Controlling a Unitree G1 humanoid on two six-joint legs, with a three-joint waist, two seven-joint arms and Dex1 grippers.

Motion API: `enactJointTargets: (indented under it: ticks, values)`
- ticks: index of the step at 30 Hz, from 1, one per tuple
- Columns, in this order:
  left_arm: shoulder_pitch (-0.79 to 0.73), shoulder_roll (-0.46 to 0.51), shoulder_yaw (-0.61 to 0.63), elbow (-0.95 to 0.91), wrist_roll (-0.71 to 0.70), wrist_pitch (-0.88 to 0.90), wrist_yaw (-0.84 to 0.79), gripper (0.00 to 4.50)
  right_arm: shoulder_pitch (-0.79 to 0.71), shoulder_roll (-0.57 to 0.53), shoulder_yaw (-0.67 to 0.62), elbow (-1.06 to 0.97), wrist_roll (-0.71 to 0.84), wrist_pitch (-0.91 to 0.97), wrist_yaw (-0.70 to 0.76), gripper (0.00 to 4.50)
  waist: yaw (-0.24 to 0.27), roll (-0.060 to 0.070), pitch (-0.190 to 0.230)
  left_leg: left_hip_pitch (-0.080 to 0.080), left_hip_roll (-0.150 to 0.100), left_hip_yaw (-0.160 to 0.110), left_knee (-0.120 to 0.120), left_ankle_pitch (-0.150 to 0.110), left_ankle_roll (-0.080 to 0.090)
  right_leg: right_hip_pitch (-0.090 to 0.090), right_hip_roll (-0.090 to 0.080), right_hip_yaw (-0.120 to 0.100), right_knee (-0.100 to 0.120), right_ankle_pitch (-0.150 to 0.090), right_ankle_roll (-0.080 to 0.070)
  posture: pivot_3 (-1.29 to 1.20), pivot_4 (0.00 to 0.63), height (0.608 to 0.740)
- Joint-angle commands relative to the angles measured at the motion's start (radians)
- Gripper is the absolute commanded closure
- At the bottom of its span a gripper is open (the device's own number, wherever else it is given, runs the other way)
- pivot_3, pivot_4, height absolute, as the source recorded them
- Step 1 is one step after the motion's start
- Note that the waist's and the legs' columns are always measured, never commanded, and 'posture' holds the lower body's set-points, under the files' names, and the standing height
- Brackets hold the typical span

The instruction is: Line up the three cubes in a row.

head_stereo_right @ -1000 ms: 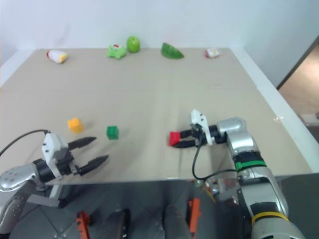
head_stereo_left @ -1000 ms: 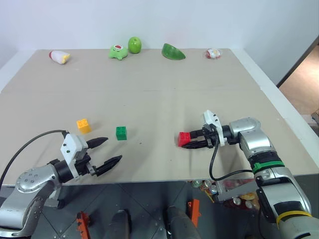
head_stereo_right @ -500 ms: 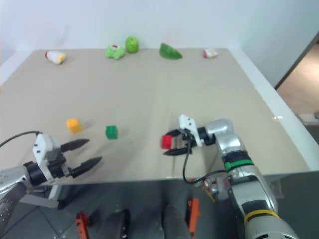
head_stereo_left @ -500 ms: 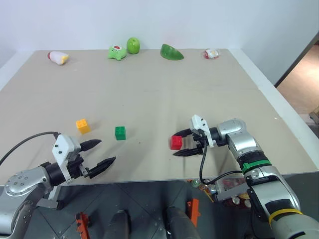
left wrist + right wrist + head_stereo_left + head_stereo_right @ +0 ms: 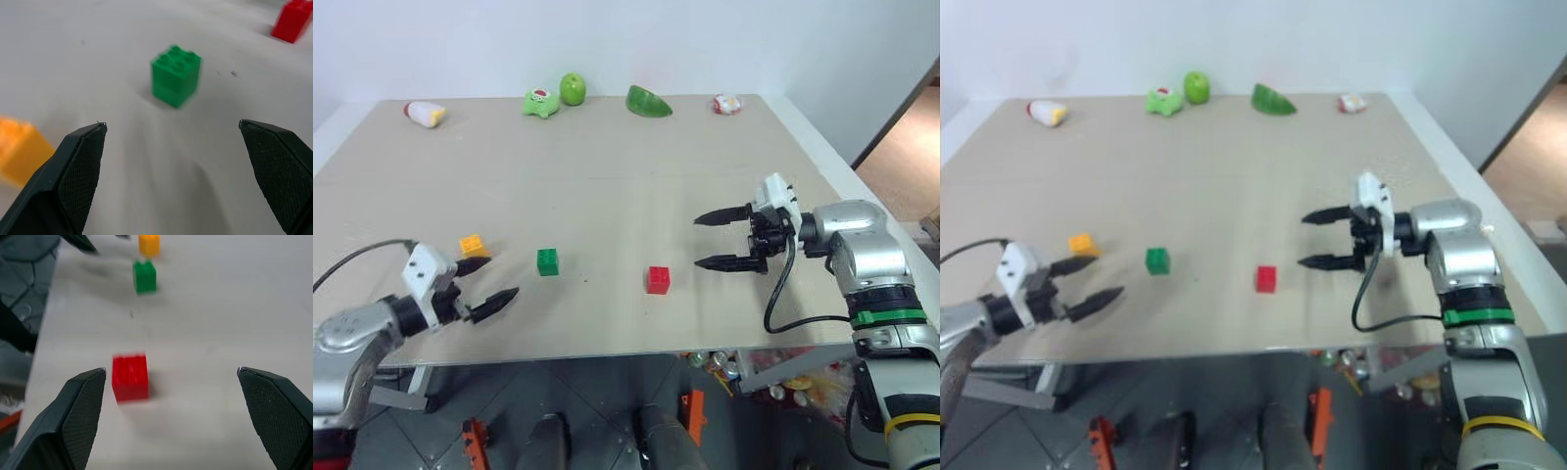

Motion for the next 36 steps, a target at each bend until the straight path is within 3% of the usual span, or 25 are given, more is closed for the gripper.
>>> enactJointTargets:
  ticks: [1,8,13,25,29,34,36]
  values:
    - [-0.109,-0.02,-0.082,0.123,0.066,-0.102,-0.067,0.0,0.049,0.002,-0.043,-0.178,0.077,0.081,-0.05,0.04,0.001,0.0,0.0,0.0,0.0,0.0,0.0,0.0,0.0,0.0,0.0,0.0,0.0,0.0,0.001,0.0,0.15,0.733]
    - [-0.342,-0.05,-0.192,0.453,0.162,-0.259,-0.202,0.0,0.187,-0.016,-0.065,-0.413,0.134,0.192,-0.153,0.04,0.002,-0.001,0.0,-0.003,-0.001,-0.001,0.0,0.0,-0.001,-0.001,0.0,0.0,0.0,0.003,0.008,0.0,0.15,0.733]
    - [-0.431,-0.068,-0.212,0.609,0.197,-0.335,-0.248,0.0,0.218,-0.046,-0.092,-0.47,0.169,0.243,-0.191,0.04,0.0,-0.001,0.0,-0.003,-0.001,0.0,0.001,0.0,0.0,-0.001,0.0,0.0,0.0,0.003,0.006,0.0,0.15,0.733]
    - [-0.49,-0.132,-0.251,0.673,0.224,-0.375,-0.321,0.0,0.233,-0.071,-0.094,-0.488,0.185,0.257,-0.239,0.04,0.002,-0.001,0.0,-0.004,-0.001,-0.001,0.004,0.0,0.0,-0.001,0.0,0.0,0.0,0.004,0.007,0.0,0.15,0.733]
    - [-0.484,-0.127,-0.242,0.661,0.218,-0.366,-0.343,1.12,0.233,-0.063,-0.085,-0.472,0.173,0.24,-0.25,0.0,0.002,-0.001,0.0,-0.005,-0.001,-0.001,0.005,0.0,0.0,0.0,0.0,0.0,0.0,0.004,0.007,0.0,0.15,0.733]
    - [-0.472,-0.11,-0.238,0.648,0.221,-0.362,-0.355,2.93,0.232,-0.052,-0.078,-0.456,0.164,0.222,-0.261,0.0,0.002,-0.001,0.0,-0.004,-0.001,-0.001,0.005,0.0,0.0,0.0,0.0,0.0,0.0,0.004,0.007,0.0,0.15,0.733]
    - [-0.468,-0.103,-0.238,0.633,0.22,-0.354,-0.359,3.18,0.227,-0.046,-0.074,-0.446,0.159,0.217,-0.265,0.0,0.001,-0.001,0.0,-0.005,-0.001,-0.001,0.005,0.0,0.0,0.0,0.0,0.001,0.0,0.004,0.007,0.0,0.15,0.733]
